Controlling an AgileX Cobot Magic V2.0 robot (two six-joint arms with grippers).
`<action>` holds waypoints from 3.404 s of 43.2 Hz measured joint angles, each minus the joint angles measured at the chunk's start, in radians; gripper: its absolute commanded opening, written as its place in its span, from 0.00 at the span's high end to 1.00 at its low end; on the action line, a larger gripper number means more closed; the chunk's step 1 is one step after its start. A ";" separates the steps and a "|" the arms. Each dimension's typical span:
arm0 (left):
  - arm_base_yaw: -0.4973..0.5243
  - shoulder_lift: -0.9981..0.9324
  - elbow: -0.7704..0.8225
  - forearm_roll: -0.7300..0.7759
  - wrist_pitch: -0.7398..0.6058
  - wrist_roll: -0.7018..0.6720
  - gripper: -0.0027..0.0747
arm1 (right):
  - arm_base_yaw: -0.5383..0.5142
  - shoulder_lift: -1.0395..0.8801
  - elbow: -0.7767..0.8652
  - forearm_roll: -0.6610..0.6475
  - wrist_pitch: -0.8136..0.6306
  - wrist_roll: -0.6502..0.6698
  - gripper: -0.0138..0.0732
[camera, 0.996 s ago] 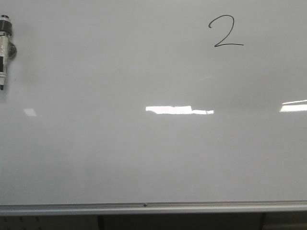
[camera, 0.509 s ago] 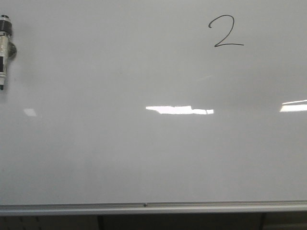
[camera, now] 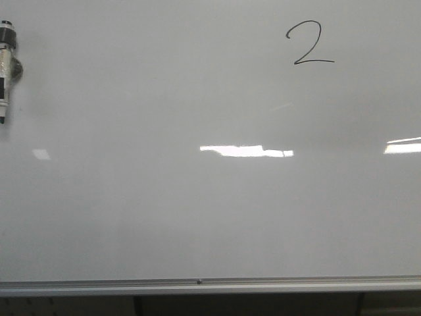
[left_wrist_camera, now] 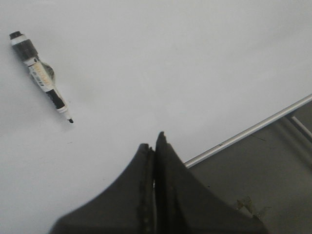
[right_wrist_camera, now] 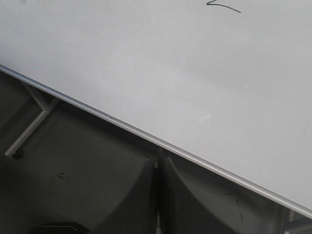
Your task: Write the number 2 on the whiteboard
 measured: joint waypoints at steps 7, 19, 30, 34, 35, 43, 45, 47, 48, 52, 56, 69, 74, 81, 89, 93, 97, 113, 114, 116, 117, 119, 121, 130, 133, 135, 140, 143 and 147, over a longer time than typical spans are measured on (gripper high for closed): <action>0.105 -0.116 0.130 0.000 -0.073 0.000 0.99 | 0.000 0.000 0.000 0.000 0.000 0.000 0.92; 0.265 -0.442 0.525 0.000 -0.367 0.000 0.99 | 0.000 0.000 0.000 0.000 0.000 0.000 0.92; 0.367 -0.721 0.824 0.000 -0.565 0.000 0.99 | 0.000 0.000 0.002 0.000 0.000 0.000 0.92; 0.391 -0.725 0.890 0.000 -0.634 0.000 0.99 | 0.000 0.000 0.002 0.000 0.000 0.000 0.92; 0.393 -0.725 0.903 0.000 -0.656 0.000 0.99 | 0.000 0.000 0.002 0.000 0.000 0.000 0.92; 0.408 -0.725 0.930 0.000 -0.804 0.000 0.99 | 0.000 0.000 0.002 0.000 0.000 0.000 0.92; 0.408 -0.725 0.930 0.000 -0.828 0.000 0.99 | 0.000 0.000 0.002 0.000 0.000 0.000 0.92; 0.408 -0.725 0.930 0.000 -0.843 0.000 0.99 | 0.000 0.000 0.002 0.000 0.000 0.000 0.92; 0.408 -0.725 0.930 0.000 -0.852 0.000 0.99 | 0.000 0.000 0.002 0.000 0.000 0.000 0.92; 0.410 -0.725 0.930 0.000 -0.880 0.000 0.99 | 0.000 0.000 0.002 0.000 0.000 0.000 0.92; 0.417 -0.725 0.930 0.000 -0.885 0.000 0.99 | 0.000 0.000 0.002 0.000 0.000 0.000 0.92; 0.419 -0.725 0.930 0.000 -0.889 0.000 0.99 | 0.000 0.000 0.002 0.000 0.000 0.000 0.92; 0.419 -0.725 0.930 0.000 -0.889 0.000 0.99 | 0.000 0.000 0.002 0.000 0.000 0.000 0.92; 0.419 -0.725 0.930 0.000 -0.889 0.000 0.99 | 0.000 0.000 0.002 0.000 0.000 0.000 0.92; 0.419 -0.725 0.930 0.000 -0.889 0.000 0.99 | 0.000 0.000 0.002 0.000 0.000 0.000 0.92; 0.419 -0.725 0.930 0.000 -0.889 0.000 0.99 | 0.000 0.000 0.002 0.000 0.000 0.000 0.92; 0.419 -0.725 0.930 0.000 -0.889 0.000 0.99 | 0.000 0.000 0.002 0.000 0.000 0.000 0.92; 0.419 -0.725 0.930 0.000 -0.889 0.000 0.99 | -0.095 -0.090 0.130 -0.049 -0.091 -0.002 0.92; 0.419 -0.725 0.930 0.000 -0.889 0.000 0.99 | -0.107 -0.109 0.151 -0.052 -0.112 -0.002 0.92; 0.419 -0.725 0.930 0.000 -0.889 0.000 0.99 | -0.136 -0.140 0.202 -0.055 -0.147 -0.002 0.92; 0.419 -0.725 0.930 0.000 -0.889 0.000 0.99 | -0.148 -0.157 0.218 -0.055 -0.166 -0.002 0.92; 0.419 -0.725 0.930 0.000 -0.889 0.000 0.99 | -0.171 -0.197 0.274 -0.056 -0.205 -0.002 0.92; 0.419 -0.725 0.930 0.000 -0.889 0.000 0.99 | -0.191 -0.233 0.324 -0.056 -0.260 -0.003 0.92; 0.419 -0.725 0.930 0.000 -0.889 0.000 0.99 | -0.273 -0.397 0.574 -0.056 -0.504 -0.003 0.92; 0.419 -0.725 0.930 0.000 -0.889 0.000 0.99 | -0.277 -0.437 0.639 -0.056 -0.573 -0.003 0.92; 0.419 -0.725 0.930 0.000 -0.889 0.000 0.99 | -0.278 -0.456 0.679 -0.056 -0.625 -0.003 0.92; 0.419 -0.725 0.930 0.000 -0.889 0.000 0.99 | -0.278 -0.498 0.771 -0.056 -0.734 -0.003 0.92; 0.419 -0.725 0.930 0.000 -0.889 0.000 0.99 | -0.278 -0.514 0.809 -0.056 -0.791 -0.003 0.92; 0.419 -0.725 0.930 0.000 -0.889 0.000 0.99 | -0.278 -0.530 0.854 -0.056 -0.859 -0.003 0.92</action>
